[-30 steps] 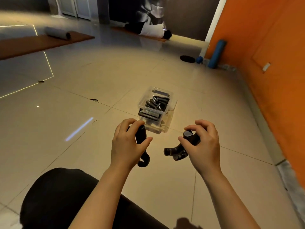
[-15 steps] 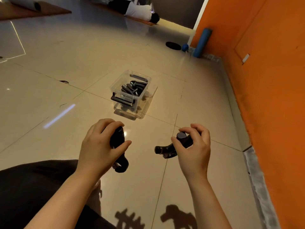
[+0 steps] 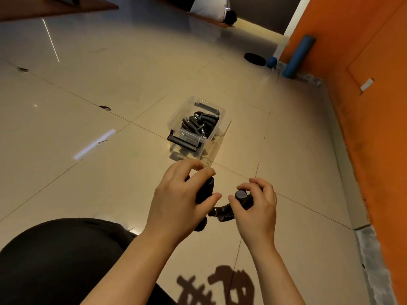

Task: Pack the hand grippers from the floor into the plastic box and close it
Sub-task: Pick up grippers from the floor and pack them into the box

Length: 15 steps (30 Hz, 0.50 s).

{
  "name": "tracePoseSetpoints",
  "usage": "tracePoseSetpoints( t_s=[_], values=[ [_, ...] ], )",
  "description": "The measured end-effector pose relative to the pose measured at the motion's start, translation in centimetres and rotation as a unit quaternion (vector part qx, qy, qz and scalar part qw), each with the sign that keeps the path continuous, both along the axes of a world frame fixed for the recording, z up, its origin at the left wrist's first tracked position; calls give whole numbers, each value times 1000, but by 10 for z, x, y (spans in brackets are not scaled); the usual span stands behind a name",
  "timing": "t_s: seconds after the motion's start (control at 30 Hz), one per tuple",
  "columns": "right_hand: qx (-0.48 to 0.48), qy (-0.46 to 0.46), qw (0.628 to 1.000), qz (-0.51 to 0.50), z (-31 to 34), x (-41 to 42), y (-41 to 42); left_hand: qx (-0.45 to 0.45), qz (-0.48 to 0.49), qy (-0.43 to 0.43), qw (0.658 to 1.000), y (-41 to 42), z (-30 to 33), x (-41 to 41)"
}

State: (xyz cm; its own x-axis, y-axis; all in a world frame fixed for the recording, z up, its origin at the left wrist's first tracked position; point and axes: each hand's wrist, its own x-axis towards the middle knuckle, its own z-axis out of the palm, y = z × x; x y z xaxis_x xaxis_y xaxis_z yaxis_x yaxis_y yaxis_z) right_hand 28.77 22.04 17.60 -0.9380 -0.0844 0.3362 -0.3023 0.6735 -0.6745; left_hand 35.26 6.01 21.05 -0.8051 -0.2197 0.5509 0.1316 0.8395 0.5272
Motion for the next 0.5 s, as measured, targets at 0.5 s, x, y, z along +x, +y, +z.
tracePoseSetpoints(
  t_s=[0.5],
  values=[
    [22, 31, 978, 206, 4, -188, -23, 19, 174, 22, 984, 19, 10, -127]
  ],
)
